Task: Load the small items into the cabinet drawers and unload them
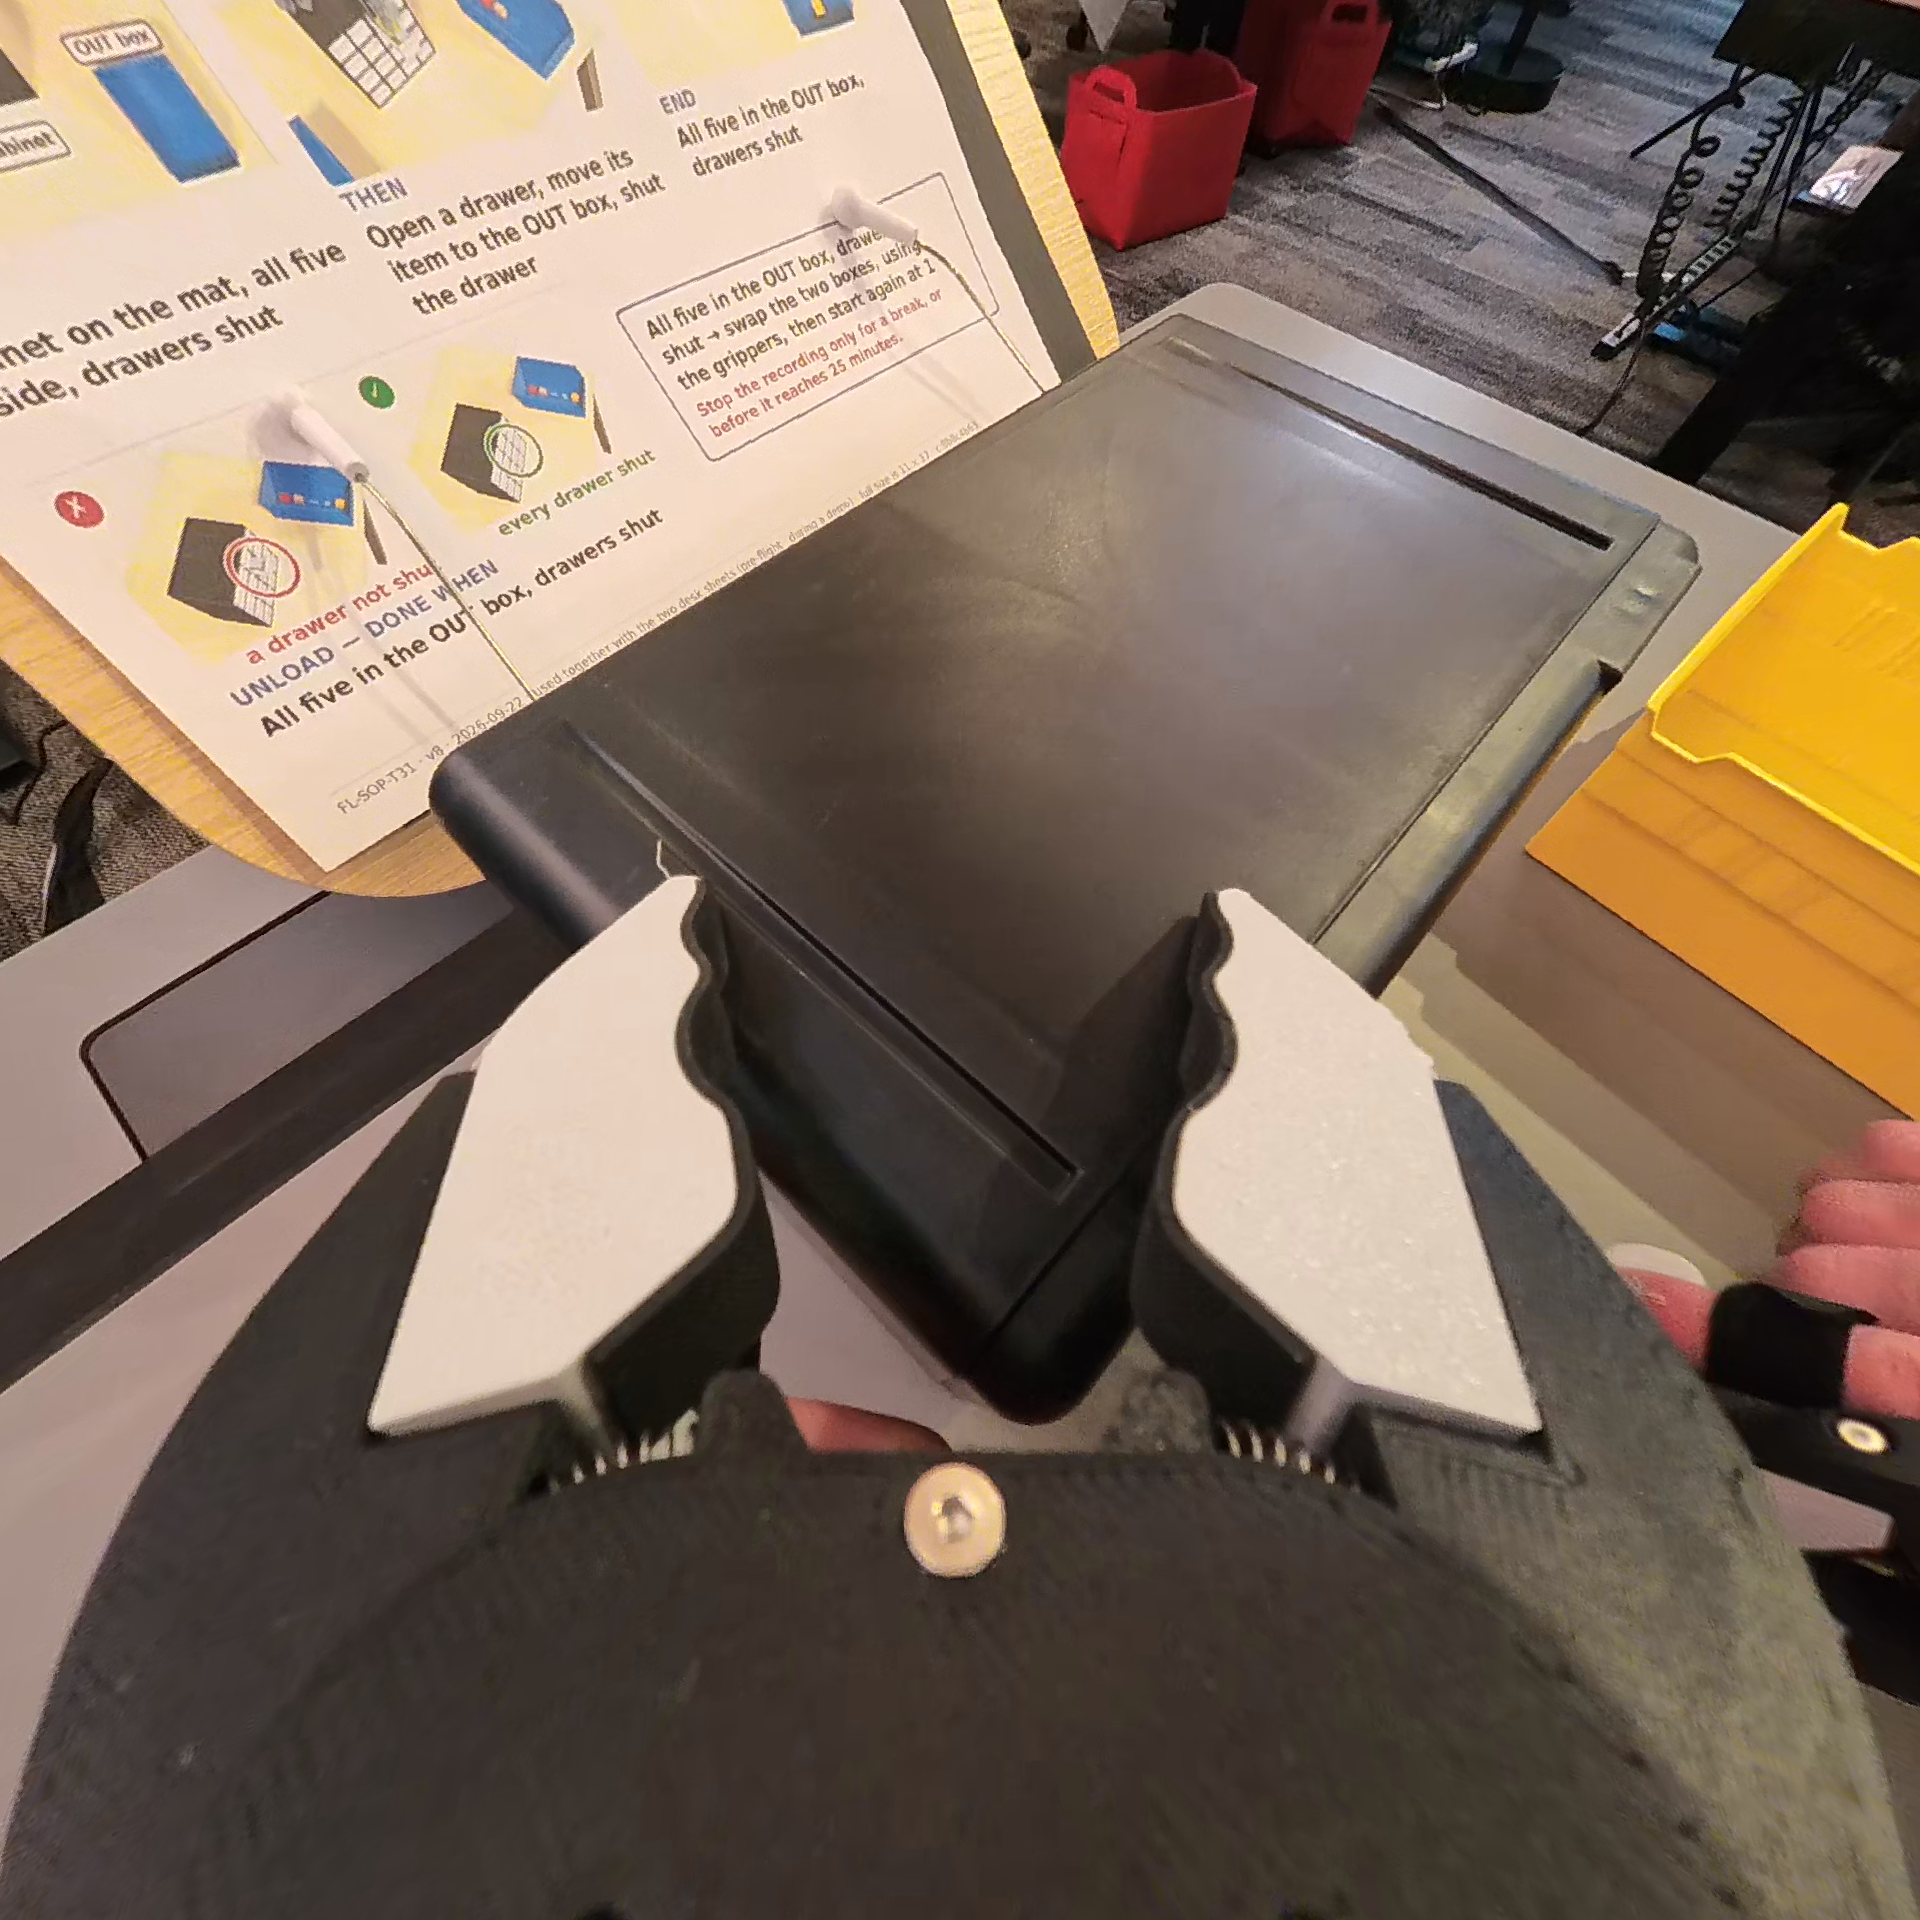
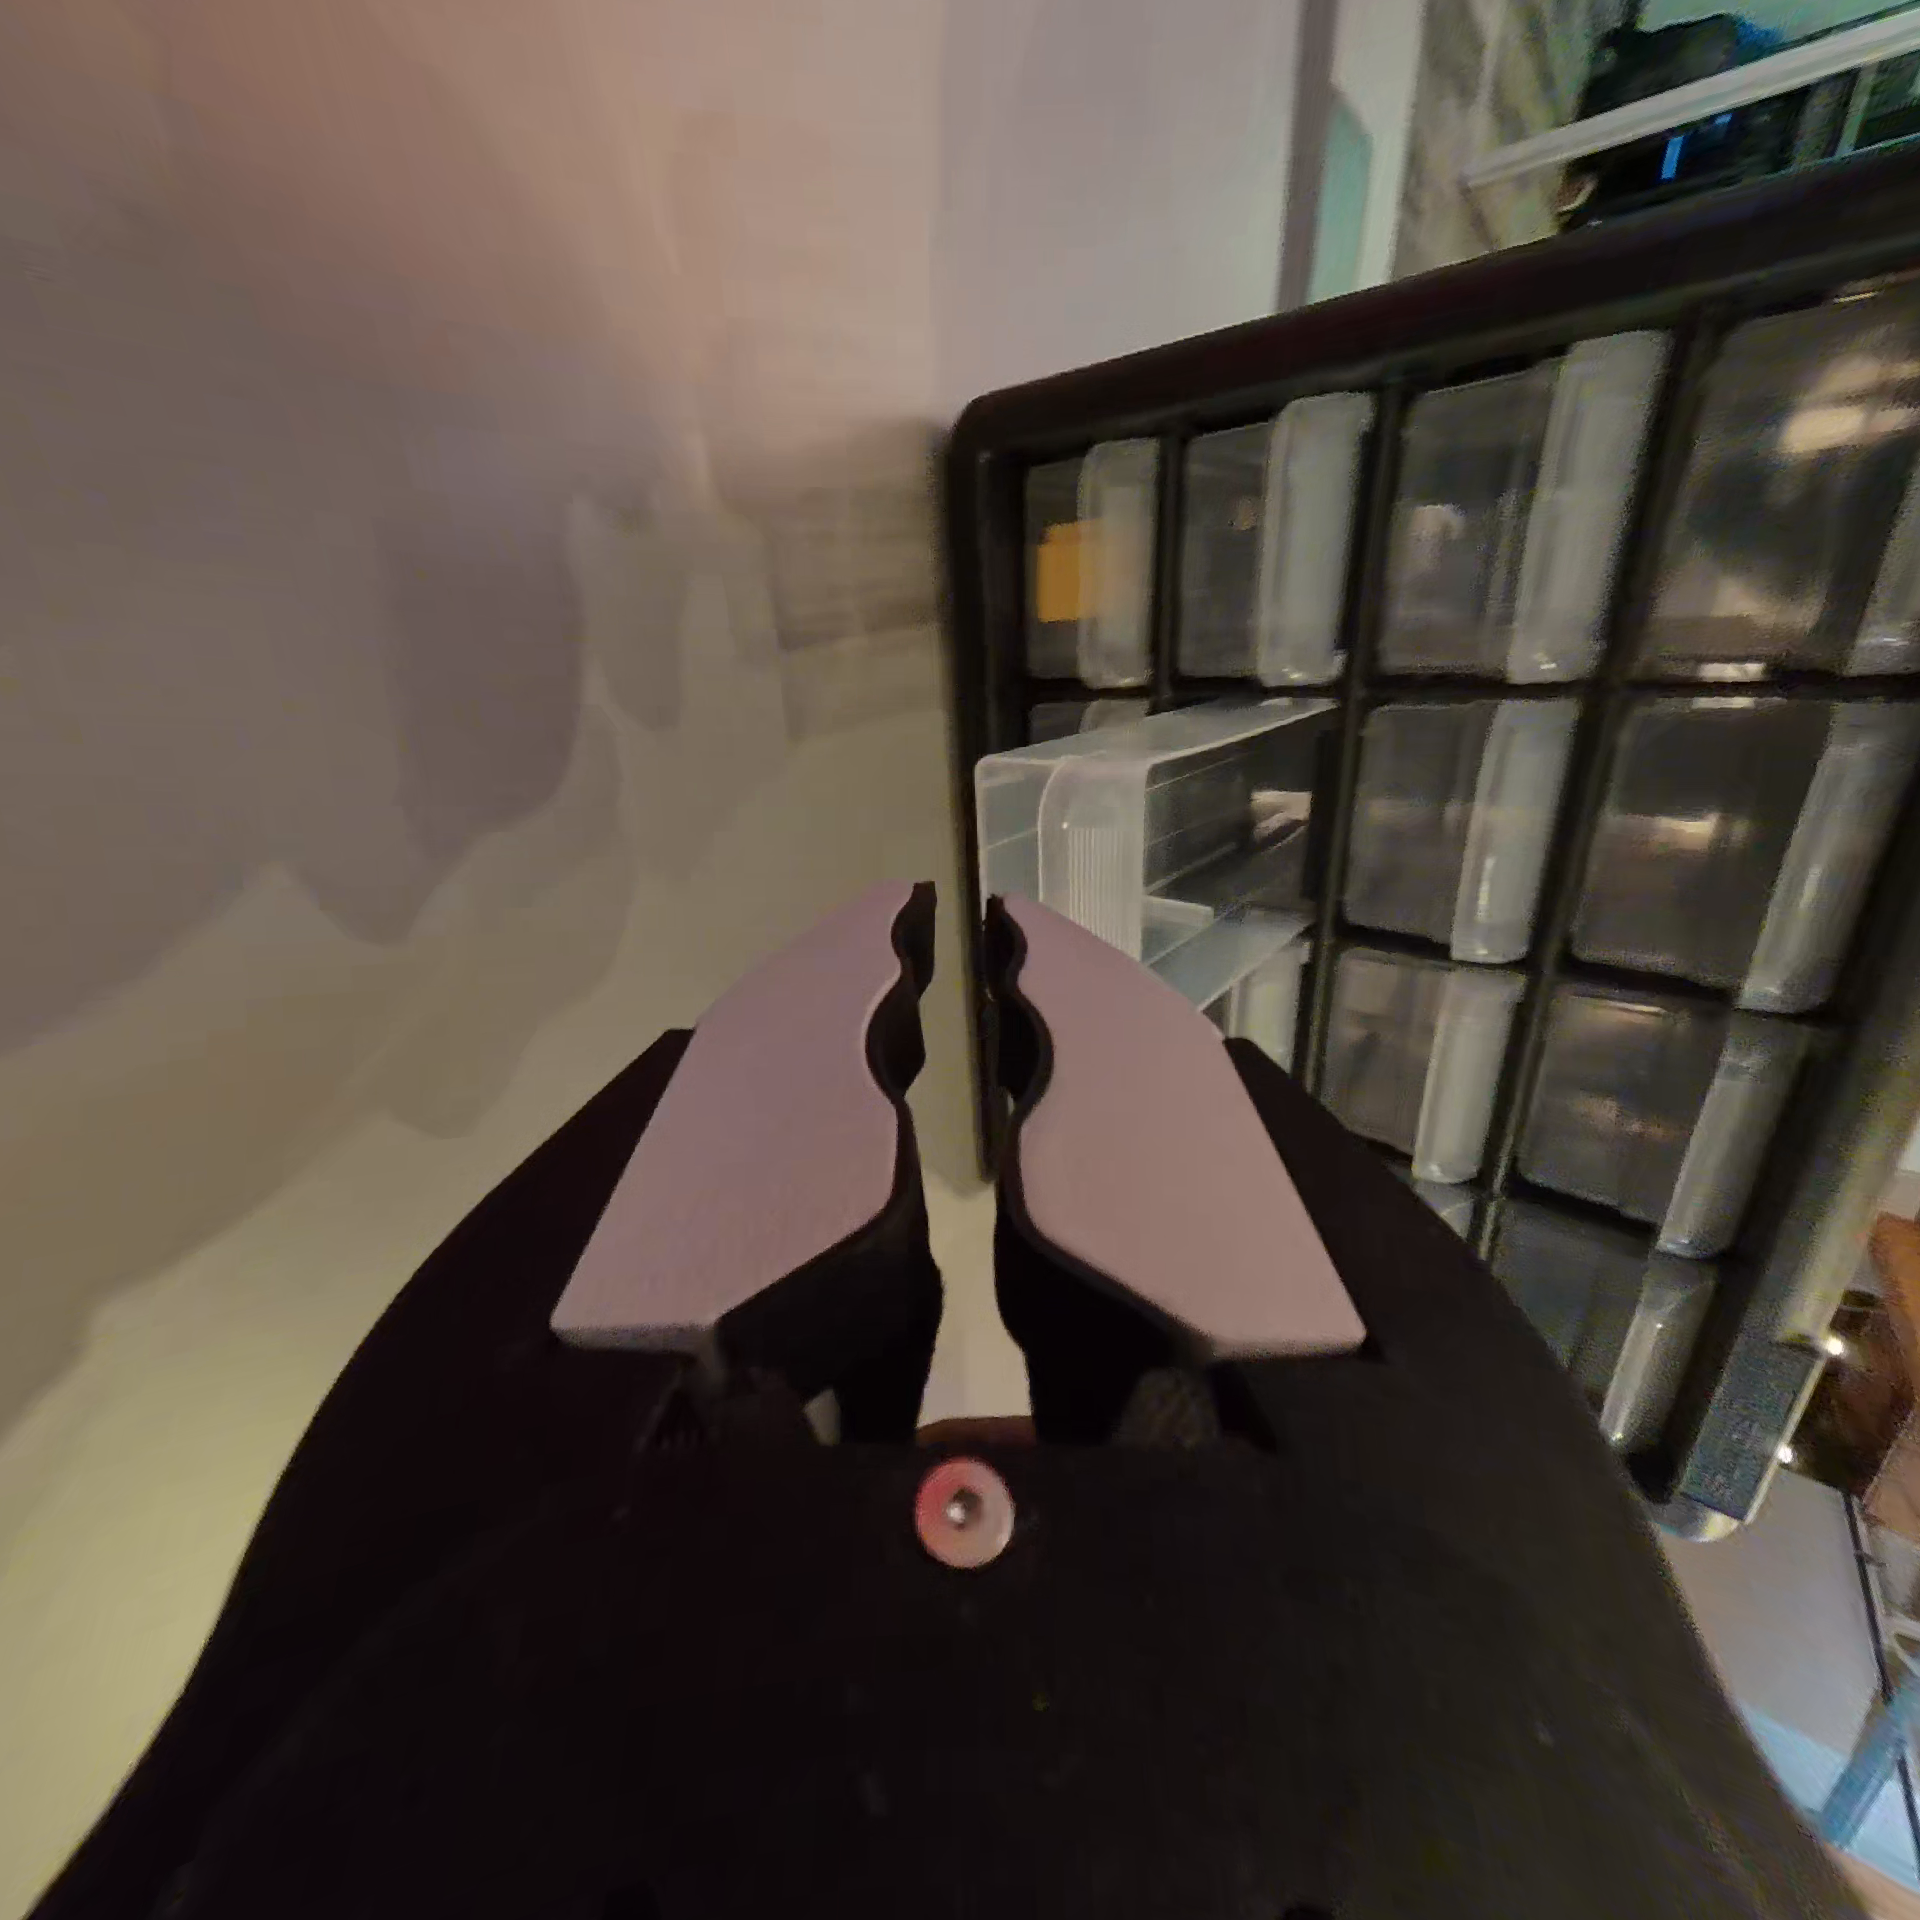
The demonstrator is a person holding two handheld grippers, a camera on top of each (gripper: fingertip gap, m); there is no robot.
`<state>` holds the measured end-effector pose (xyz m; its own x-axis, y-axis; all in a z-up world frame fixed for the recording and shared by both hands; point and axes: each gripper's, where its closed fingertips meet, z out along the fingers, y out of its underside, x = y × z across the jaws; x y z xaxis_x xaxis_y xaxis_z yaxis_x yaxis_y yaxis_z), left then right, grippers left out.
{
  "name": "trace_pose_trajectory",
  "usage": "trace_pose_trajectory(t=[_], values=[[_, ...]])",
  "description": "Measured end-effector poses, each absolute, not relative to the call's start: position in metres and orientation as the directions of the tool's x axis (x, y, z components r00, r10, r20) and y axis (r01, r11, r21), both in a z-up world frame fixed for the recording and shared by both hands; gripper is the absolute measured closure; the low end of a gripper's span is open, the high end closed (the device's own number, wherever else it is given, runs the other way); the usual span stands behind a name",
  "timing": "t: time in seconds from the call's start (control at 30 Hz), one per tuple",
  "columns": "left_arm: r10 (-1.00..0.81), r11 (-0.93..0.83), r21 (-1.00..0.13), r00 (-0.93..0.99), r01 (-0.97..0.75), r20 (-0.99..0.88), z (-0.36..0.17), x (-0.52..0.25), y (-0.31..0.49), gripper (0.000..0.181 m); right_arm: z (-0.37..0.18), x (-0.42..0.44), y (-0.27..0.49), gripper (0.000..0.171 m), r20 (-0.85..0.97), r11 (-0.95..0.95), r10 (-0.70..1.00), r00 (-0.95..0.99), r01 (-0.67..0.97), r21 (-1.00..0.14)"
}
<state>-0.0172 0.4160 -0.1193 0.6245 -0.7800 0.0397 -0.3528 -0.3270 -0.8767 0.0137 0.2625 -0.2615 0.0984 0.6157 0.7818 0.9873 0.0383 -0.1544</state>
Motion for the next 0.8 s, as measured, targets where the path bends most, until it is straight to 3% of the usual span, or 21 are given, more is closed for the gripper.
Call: trace_pose_trajectory(t=[0.03, 0.33, 0.43, 0.5, 0.63, 0.7, 0.8], values=[[-0.780, -0.327, -0.877, 0.624, -0.353, 0.040, -0.119, -0.017, 0.416, 0.095, -0.258, 0.011, 0.269, 0.164, 0.792, 0.040, 0.600, 0.114, 0.984, -0.172], [-0.779, -0.326, -0.879, 0.626, -0.347, 0.043, -0.119, -0.017, 0.416, 0.095, -0.252, 0.015, 0.345, 0.162, 0.880, -0.029, 0.443, 0.171, 0.984, -0.176], [-0.779, -0.325, -0.881, 0.626, -0.343, 0.044, -0.119, -0.017, 0.416, 0.094, -0.262, 0.015, 0.357, 0.164, 0.858, -0.048, 0.469, 0.210, 0.976, -0.212], [-0.779, -0.324, -0.882, 0.625, -0.343, 0.043, -0.119, -0.017, 0.416, 0.094, -0.267, 0.015, 0.358, 0.161, 0.873, -0.055, 0.447, 0.194, 0.980, -0.190], [-0.781, -0.320, -0.884, 0.624, -0.340, 0.043, -0.119, -0.017, 0.416, 0.094, -0.266, 0.003, 0.345, 0.135, 0.876, -0.014, 0.432, 0.216, 0.972, -0.233], [-0.781, -0.318, -0.886, 0.623, -0.337, 0.044, -0.119, -0.017, 0.416, 0.094, -0.258, -0.009, 0.339, 0.133, 0.856, 0.020, 0.426, 0.292, 0.943, -0.332], [-0.781, -0.317, -0.888, 0.623, -0.333, 0.045, -0.119, -0.017, 0.415, 0.094, -0.237, -0.018, 0.342, 0.134, 0.920, 0.104, 0.309, 0.241, 0.953, -0.285]])
